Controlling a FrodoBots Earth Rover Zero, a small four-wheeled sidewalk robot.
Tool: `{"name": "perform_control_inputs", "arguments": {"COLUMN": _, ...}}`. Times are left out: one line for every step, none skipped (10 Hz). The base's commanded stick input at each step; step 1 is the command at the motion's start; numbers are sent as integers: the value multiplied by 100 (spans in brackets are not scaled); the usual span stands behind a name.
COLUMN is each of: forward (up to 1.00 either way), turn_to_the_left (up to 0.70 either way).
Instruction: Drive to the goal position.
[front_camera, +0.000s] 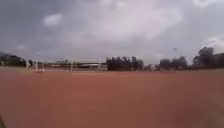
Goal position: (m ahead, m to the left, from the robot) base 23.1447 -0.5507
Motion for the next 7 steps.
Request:
{"name": "perform_control_inputs", "arguments": {"forward": 70, "turn_to_the_left": 0}}
{"name": "perform_control_inputs", "arguments": {"forward": 70, "turn_to_the_left": 0}}
{"name": "perform_control_inputs", "arguments": {"forward": 70, "turn_to_the_left": 0}}
{"name": "perform_control_inputs", "arguments": {"forward": 70, "turn_to_the_left": 0}}
{"name": "perform_control_inputs", "arguments": {"forward": 70, "turn_to_the_left": 0}}
{"name": "perform_control_inputs", "arguments": {"forward": 70, "turn_to_the_left": 0}}
{"name": "perform_control_inputs", "arguments": {"forward": 70, "turn_to_the_left": 0}}
